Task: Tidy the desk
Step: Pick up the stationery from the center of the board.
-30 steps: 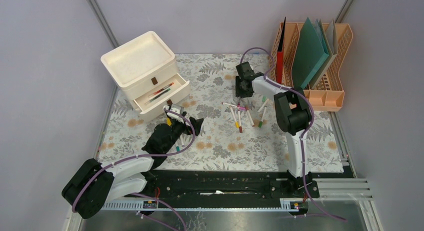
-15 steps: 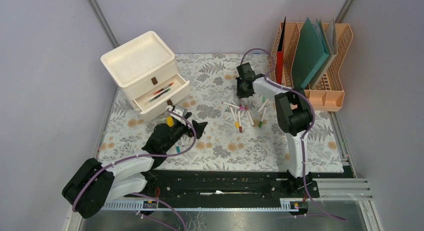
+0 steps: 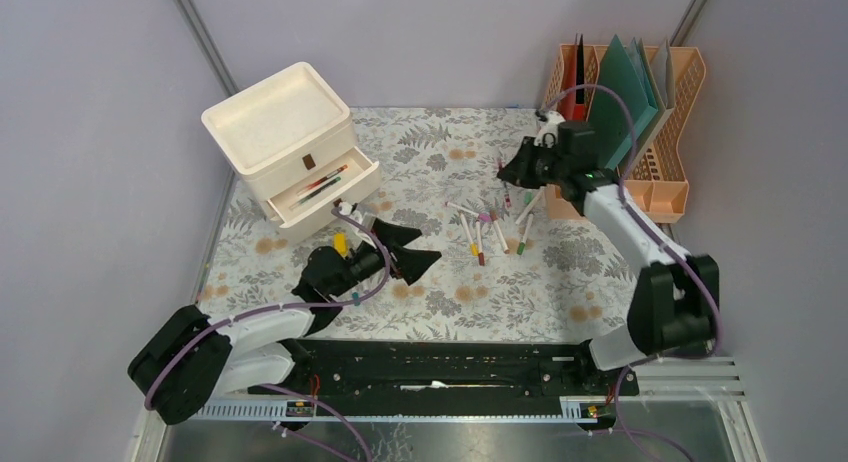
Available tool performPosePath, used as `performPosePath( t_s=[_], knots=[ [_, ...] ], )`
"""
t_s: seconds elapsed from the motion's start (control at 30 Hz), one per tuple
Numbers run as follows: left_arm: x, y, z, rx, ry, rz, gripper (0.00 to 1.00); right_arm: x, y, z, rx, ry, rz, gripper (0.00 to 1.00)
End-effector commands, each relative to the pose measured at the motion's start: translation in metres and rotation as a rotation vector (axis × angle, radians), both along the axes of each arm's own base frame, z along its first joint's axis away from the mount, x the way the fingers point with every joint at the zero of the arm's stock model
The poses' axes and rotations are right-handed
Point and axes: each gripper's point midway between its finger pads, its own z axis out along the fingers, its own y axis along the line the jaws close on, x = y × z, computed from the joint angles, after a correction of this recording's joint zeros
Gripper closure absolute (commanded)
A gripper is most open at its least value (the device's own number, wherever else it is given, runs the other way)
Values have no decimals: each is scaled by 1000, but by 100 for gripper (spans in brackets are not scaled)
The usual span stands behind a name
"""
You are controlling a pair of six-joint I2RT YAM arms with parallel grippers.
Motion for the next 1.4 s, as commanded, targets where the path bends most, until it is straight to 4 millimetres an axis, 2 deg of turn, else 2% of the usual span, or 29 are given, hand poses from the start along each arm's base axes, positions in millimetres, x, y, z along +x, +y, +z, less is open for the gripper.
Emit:
performPosePath(
  t_s=[0.0,0.07,0.2,0.3,0.37,0.5,0.63,0.77,0.93,1.2,1.27,1.37],
  knots=[
    [-34,-26,80,-300,9,-196,1,-54,7,37,167,-92,245,100],
    [-41,-37,89,-352,55,-236,1,-78,5,40,209,-116,295,100],
    [-46,-65,98,-423,133,-272,1,-123,3,84,303,-351,495,100],
    [-47,-85,100,-476,165,-296,1,-140,0,102,322,-424,523,100],
    [-46,-98,107,-512,153,-310,2,-146,0,106,358,-427,533,100],
    [-40,-128,102,-514,169,-323,5,-149,2,104,425,-403,533,100],
    [-29,-147,91,-517,190,-293,15,-146,3,101,453,-367,536,100],
    [-13,-155,81,-529,215,-239,27,-147,3,101,452,-371,538,100],
    [-2,-165,76,-540,230,-218,46,-147,3,101,451,-373,537,100],
    [1,-174,81,-549,221,-233,55,-145,3,96,454,-357,535,100],
    [1,-176,82,-547,220,-236,63,-145,4,96,454,-357,537,100],
    [3,-178,80,-540,227,-235,84,-145,3,96,453,-358,538,100]
  ],
)
